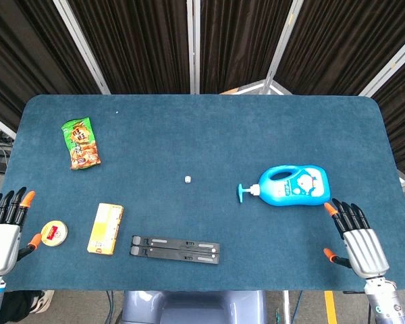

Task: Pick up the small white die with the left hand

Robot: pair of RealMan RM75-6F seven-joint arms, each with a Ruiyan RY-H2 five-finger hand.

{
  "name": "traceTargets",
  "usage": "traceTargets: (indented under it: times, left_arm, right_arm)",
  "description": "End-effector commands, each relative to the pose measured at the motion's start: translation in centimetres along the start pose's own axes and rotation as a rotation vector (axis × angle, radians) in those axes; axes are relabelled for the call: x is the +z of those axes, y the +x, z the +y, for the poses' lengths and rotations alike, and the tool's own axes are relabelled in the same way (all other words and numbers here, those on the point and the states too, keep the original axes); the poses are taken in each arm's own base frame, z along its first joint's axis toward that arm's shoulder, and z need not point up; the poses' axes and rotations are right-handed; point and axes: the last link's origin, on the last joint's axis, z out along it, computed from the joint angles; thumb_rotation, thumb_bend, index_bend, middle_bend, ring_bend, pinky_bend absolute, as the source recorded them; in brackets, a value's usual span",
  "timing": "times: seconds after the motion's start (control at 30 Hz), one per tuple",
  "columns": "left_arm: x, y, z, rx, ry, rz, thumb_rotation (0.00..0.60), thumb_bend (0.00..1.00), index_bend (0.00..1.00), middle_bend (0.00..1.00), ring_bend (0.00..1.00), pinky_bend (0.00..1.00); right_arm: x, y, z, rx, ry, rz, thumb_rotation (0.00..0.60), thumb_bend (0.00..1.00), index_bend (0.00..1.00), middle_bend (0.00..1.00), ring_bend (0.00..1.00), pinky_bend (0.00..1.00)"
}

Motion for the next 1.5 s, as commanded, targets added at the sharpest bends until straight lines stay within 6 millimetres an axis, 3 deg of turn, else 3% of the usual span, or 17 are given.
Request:
traceTargets:
  times: [0.03,0.37,0.57,0.73,1.03,1.17,1.5]
  left_arm:
    - [0.0,-0.1,0.0,0.003,0.000,-0.003,0.600,0.23,0.00,0.00,0.00,0.00]
    - [0.5,-0.4,0.4,-0.004,-0.011,-0.025,0.600,0.23,0.00,0.00,0.00,0.00]
    - [3.4,-0.9,1.7,-0.032,-0.045,-0.076,0.600,0.23,0.01,0.00,0.00,0.00]
    - [6.0,-1.2,3.0,-0.030,-0.069,-0.094,0.600,0.26,0.12,0.00,0.00,0.00]
    - [14.5,-1.6,10.7,-0.032,-0.187,-0.116,0.600,0.31,0.23,0.00,0.00,0.00]
    - [19.1,-2.9,16.1,-0.006,-0.219,-0.157,0.600,0.31,0.26,0.00,0.00,0.00]
    - [22.8,-4.8,22.9,0.018,-0.205,-0.216,0.600,0.33,0.32,0.00,0.00,0.00]
  right_arm:
    - [-0.1,0.0,-0.1,-0.001,0.002,0.002,0.600,0.08,0.00,0.00,0.00,0.00]
    - [-0.2,0.5,0.0,0.008,-0.001,0.018,0.600,0.08,0.00,0.00,0.00,0.00]
    - [0.1,0.9,0.2,0.023,-0.014,0.030,0.600,0.08,0.00,0.00,0.00,0.00]
    - [0.3,1.0,0.4,0.028,-0.022,0.027,0.600,0.08,0.00,0.00,0.00,0.00]
    - [1.0,1.5,1.6,0.052,-0.074,0.025,0.600,0.08,0.00,0.00,0.00,0.00]
    - [1.3,2.0,2.6,0.072,-0.112,0.030,0.600,0.08,0.00,0.00,0.00,0.00]
    - [1.3,2.4,3.5,0.084,-0.150,0.039,0.600,0.08,0.00,0.00,0.00,0.00]
